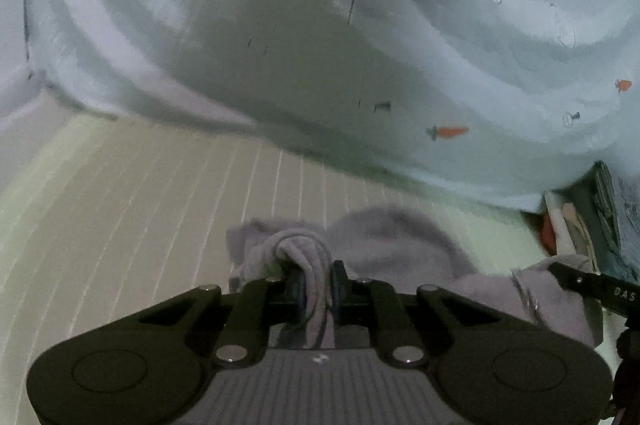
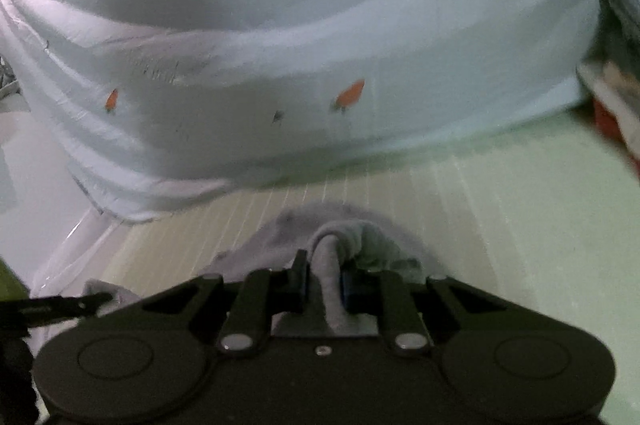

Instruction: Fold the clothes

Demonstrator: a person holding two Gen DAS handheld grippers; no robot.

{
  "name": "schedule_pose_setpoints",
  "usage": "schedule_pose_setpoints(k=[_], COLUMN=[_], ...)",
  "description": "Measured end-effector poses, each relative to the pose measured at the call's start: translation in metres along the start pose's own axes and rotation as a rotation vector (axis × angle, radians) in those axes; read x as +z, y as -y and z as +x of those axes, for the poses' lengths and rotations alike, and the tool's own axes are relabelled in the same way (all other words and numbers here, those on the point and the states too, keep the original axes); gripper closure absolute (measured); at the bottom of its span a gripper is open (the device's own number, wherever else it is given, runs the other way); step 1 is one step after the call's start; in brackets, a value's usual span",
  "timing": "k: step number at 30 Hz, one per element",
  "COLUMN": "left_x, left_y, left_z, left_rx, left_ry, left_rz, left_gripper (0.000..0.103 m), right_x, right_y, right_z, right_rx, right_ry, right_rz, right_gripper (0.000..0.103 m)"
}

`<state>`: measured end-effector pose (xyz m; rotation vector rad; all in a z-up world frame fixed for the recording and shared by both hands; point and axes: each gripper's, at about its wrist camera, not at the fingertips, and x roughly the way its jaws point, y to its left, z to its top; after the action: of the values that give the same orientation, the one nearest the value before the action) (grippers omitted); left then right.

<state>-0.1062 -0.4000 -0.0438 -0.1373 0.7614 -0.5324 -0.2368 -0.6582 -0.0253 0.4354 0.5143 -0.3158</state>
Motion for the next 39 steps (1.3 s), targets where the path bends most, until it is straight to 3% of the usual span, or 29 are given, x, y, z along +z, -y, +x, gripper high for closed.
schedule_pose_setpoints(k=[5, 9, 11, 16, 19, 21, 22, 23, 24, 25, 26, 29, 32, 34, 36, 37, 38, 39], left_x=[0.011, 0.004, 0.0, -0.01, -0.019, -0.023, -0.026, -0.025, -0.023, -0.022, -0.02, 0.0, 0.03, 0.049, 0.067, 0.071, 0.072, 0.07], left_y=[-0.002, -0.016, -0.023, -0.031, -0.036, -0.037, -0.036, -0.036, -0.036, -0.036, -0.036, -0.042, -0.047, -0.049, -0.051, -0.05, -0.048, -0.047], left_z=[0.048, 0.088, 0.092, 0.074, 0.07, 0.074, 0.076, 0.077, 0.077, 0.078, 0.079, 0.083, 0.089, 0.092, 0.095, 0.095, 0.094, 0.093], left_rx=[0.055, 0.099, 0.105, 0.066, 0.023, 0.011, 0.007, 0.001, -0.005, -0.012, -0.018, -0.035, 0.017, 0.069, 0.121, 0.143, 0.162, 0.172], left_ry=[-0.021, -0.119, -0.153, -0.167, -0.201, -0.23, -0.244, -0.25, -0.251, -0.252, -0.253, -0.207, -0.1, -0.022, 0.057, 0.077, 0.087, 0.087], left_rz=[0.046, -0.042, -0.094, -0.136, -0.226, -0.235, -0.234, -0.231, -0.226, -0.221, -0.216, -0.223, -0.256, -0.279, -0.301, -0.27, -0.219, -0.179], left_gripper=[0.089, 0.081, 0.076, 0.058, 0.055, 0.057, 0.058, 0.07, 0.095, 0.094, 0.095, 0.095, 0.095, 0.089, 0.055, 0.046, 0.03, 0.023], right_x=[0.009, -0.006, -0.008, -0.005, -0.01, -0.018, -0.023, -0.026, -0.028, -0.028, -0.027, -0.009, 0.02, 0.042, 0.061, 0.069, 0.075, 0.08], right_y=[0.007, 0.02, 0.029, 0.039, 0.043, 0.047, 0.048, 0.049, 0.049, 0.048, 0.048, 0.049, 0.06, 0.071, 0.074, 0.072, 0.067, 0.061], right_z=[0.044, 0.096, 0.109, 0.091, 0.081, 0.078, 0.079, 0.081, 0.083, 0.085, 0.085, 0.092, 0.106, 0.12, 0.128, 0.13, 0.128, 0.126], right_rx=[-0.067, -0.12, -0.132, -0.11, -0.098, -0.08, -0.069, -0.055, -0.039, -0.018, 0.001, 0.065, 0.116, 0.138, 0.096, 0.066, 0.028, -0.007], right_ry=[0.008, -0.097, -0.156, -0.182, -0.2, -0.227, -0.245, -0.264, -0.281, -0.291, -0.292, -0.274, -0.211, -0.136, -0.048, -0.007, 0.02, 0.041], right_rz=[-0.048, -0.071, -0.011, 0.09, 0.137, 0.163, 0.172, 0.178, 0.183, 0.188, 0.196, 0.241, 0.322, 0.429, 0.464, 0.449, 0.399, 0.342], right_gripper=[0.086, 0.081, 0.074, 0.049, 0.046, 0.046, 0.049, 0.063, 0.073, 0.088, 0.094, 0.095, 0.095, 0.094, 0.088, 0.079, 0.065, 0.059])
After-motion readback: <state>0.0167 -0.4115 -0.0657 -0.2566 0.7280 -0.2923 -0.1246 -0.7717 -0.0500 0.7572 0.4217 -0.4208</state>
